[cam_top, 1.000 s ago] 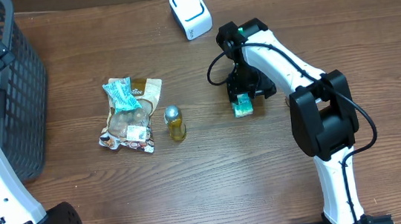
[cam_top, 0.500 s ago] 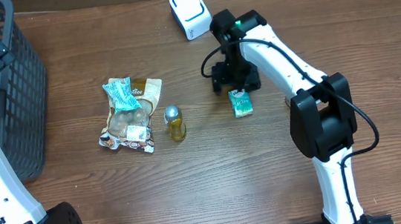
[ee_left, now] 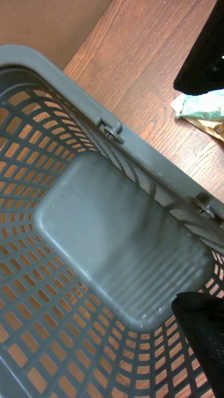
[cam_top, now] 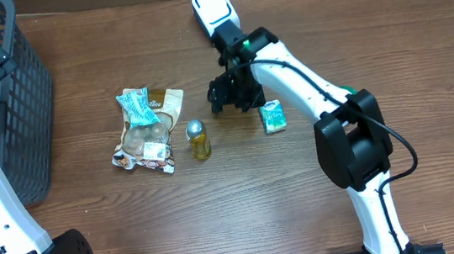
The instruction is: Scan the item barcode
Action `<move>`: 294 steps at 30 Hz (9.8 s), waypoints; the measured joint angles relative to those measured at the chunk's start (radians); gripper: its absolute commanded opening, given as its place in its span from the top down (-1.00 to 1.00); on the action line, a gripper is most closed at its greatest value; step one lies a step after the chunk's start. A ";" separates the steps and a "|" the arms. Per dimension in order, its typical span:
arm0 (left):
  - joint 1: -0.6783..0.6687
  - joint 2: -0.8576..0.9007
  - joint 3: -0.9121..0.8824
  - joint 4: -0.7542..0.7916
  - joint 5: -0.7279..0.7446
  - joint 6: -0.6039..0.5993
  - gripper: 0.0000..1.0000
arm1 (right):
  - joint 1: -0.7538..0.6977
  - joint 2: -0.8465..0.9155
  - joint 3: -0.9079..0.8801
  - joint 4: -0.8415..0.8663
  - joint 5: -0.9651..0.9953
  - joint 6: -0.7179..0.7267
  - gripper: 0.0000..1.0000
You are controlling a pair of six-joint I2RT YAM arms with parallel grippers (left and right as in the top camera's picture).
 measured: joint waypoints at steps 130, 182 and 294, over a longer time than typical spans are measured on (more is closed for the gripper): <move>0.000 0.000 0.000 0.000 0.000 0.000 -0.99 | 0.330 -0.134 0.035 -0.074 0.277 0.336 -0.54; 0.000 0.000 0.000 0.000 0.000 0.000 -1.00 | 0.330 -0.101 0.035 -0.035 0.284 0.336 -1.00; 0.000 0.000 0.000 0.000 0.000 0.000 -0.99 | -0.086 -0.136 0.062 -0.294 -0.777 -0.487 0.77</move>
